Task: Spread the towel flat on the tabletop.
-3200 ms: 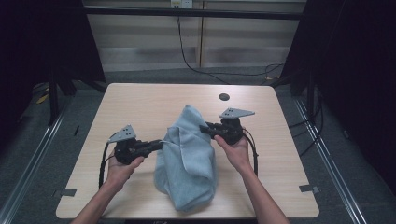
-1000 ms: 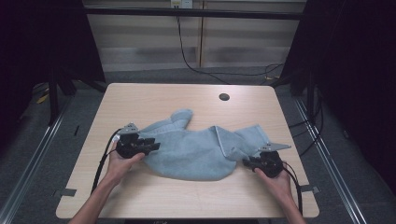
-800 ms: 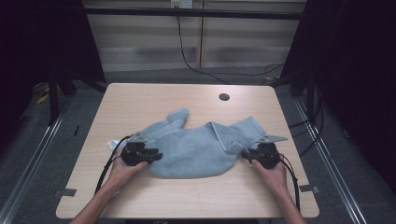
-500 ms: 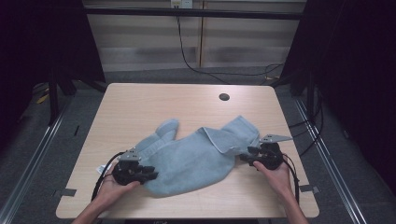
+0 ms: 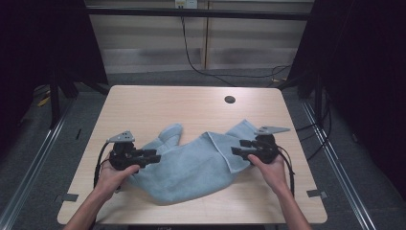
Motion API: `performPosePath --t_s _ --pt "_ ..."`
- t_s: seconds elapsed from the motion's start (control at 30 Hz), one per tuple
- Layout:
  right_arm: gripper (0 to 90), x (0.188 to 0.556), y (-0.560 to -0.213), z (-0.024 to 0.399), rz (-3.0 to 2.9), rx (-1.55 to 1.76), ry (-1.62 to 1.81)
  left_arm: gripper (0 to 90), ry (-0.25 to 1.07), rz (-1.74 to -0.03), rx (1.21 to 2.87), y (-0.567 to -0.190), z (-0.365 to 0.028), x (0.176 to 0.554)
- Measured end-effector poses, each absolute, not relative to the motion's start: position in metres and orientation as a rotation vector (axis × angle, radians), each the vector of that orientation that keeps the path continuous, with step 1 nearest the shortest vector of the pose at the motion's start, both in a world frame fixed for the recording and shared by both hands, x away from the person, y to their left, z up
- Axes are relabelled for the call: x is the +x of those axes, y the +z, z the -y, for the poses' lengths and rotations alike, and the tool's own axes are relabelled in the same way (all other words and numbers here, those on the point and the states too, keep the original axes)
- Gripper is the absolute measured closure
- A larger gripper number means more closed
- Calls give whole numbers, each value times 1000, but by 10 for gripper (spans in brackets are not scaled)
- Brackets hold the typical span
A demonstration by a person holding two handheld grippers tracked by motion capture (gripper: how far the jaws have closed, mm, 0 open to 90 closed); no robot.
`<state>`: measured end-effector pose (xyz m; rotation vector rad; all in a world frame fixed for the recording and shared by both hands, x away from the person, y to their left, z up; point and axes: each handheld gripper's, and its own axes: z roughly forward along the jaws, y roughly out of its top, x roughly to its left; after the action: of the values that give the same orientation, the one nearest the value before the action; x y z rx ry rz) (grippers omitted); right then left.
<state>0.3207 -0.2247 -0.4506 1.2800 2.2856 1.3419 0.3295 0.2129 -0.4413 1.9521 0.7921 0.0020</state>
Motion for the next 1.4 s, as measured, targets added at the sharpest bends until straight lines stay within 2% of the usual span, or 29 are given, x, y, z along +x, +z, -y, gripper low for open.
performPosePath --t_s 0.2,0.33,0.43,0.5,0.53,0.6,0.63,0.67,0.73,0.77,0.8,0.83,0.87,0.9,0.97,1.0,1.07,1.4 --pt "374 346 -470 194 -2354 1304 1208 599 27 -793 1952 -429 -206 334" --pt "372 351 -490 190 -2352 1346 1176 600 60 -772 1970 -429 -207 335" --pt "410 353 -499 187 -2351 1323 1173 603 78 -812 1983 -442 -212 346" --pt "482 360 -500 185 -2372 1304 1176 603 55 -887 2003 -464 -219 362" --pt "482 360 -500 185 -2372 1304 1176 602 55 -887 2003 -464 -219 362" --pt "601 368 -501 181 -2387 1288 1155 594 80 -940 2025 -477 -223 370" --pt "601 368 -501 181 -2387 1288 1155 594 81 -964 2025 -482 -225 374" --pt "641 371 -500 179 -2392 1284 1147 583 96 -981 2040 -486 -225 376" --pt "686 375 -501 174 -2394 1267 1128 561 122 -976 2080 -494 -225 378" --pt "750 376 -501 171 -2386 1253 1111 550 111 -963 2098 -501 -223 376" --pt "750 376 -501 171 -2386 1253 1111 549 111 -963 2098 -501 -223 376" --pt "788 376 -501 171 -2389 1255 1116 549 125 -942 2107 -502 -222 374" --pt "850 376 -500 171 -2375 1257 1129 611 145 -934 2119 -501 -221 372" --pt "850 376 -500 171 -2375 1257 1129 611 156 -931 2135 -501 -221 371" --pt "868 373 -497 175 -2347 1255 1175 745 186 -921 2158 -500 -220 367" --pt "868 373 -497 175 -2347 1255 1175 745 183 -920 2162 -500 -220 367" --pt "872 370 -490 181 -2323 1254 1222 809 156 -935 2151 -500 -224 366" --pt "877 314 -425 252 -2104 1188 1432 853 156 -1046 2080 -500 -243 357"
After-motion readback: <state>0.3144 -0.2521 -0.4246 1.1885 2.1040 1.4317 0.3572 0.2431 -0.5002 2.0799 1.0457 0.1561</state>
